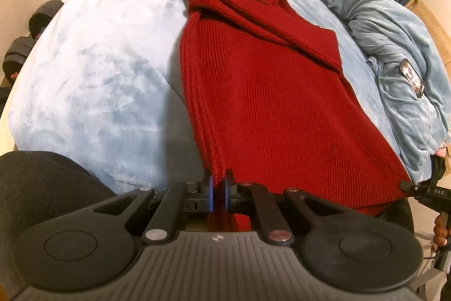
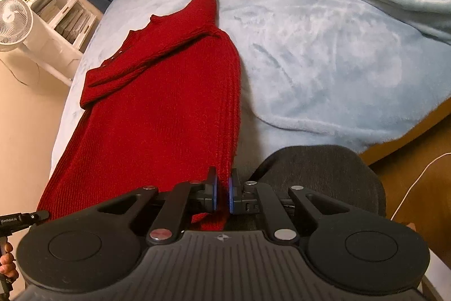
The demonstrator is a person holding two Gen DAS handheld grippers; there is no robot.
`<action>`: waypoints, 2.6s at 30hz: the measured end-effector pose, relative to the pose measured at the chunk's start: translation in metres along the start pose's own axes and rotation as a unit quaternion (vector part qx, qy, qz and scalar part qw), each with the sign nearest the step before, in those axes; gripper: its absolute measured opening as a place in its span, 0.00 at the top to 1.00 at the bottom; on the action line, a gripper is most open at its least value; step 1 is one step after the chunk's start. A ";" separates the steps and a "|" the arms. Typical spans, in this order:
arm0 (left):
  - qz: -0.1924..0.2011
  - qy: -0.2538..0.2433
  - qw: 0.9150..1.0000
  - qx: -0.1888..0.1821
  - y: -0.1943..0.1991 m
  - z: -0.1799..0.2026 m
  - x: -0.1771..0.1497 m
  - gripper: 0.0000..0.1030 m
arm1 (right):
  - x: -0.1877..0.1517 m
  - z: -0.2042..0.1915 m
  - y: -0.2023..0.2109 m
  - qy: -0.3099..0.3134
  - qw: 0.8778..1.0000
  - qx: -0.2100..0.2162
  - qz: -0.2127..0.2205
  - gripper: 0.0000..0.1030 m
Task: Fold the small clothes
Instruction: 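Grasp the cardigan's side edge with both grippers, then lift the side edge with both grippers and fold it across the body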
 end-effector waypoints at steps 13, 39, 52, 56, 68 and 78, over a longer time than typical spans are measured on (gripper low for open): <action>0.031 0.075 0.995 -0.056 0.008 0.002 0.100 0.93 | 0.104 -0.042 0.009 -0.012 1.000 0.028 0.009 0.94; 0.048 0.023 0.988 0.146 -0.211 -0.055 0.364 0.15 | 0.326 -0.050 -0.258 -0.061 0.990 -0.041 0.120 0.37; 0.141 -0.042 0.981 0.127 -0.159 -0.024 0.364 0.87 | 0.336 -0.119 -0.216 0.114 0.979 -0.015 0.171 0.91; 0.116 0.004 0.983 0.142 -0.175 -0.063 0.365 0.86 | 0.358 -0.081 -0.219 0.017 0.985 -0.018 0.171 0.91; 0.099 0.010 0.970 0.221 -0.223 -0.095 0.352 0.13 | 0.332 -0.017 -0.284 -0.119 0.988 -0.070 0.075 0.57; 0.116 -0.027 0.975 0.187 -0.188 -0.065 0.288 0.00 | 0.254 -0.036 -0.211 -0.004 0.988 -0.060 0.141 0.52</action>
Point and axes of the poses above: each gripper's, at about its wrist camera, not at the fingertips, and y roughly against the way its jaws point, z to its right, x to its top, the point moved 5 cm from there along -y, roughly the way its jaws point, and after that the axes turned 4 degrees about -y, right-handed, at the moved point
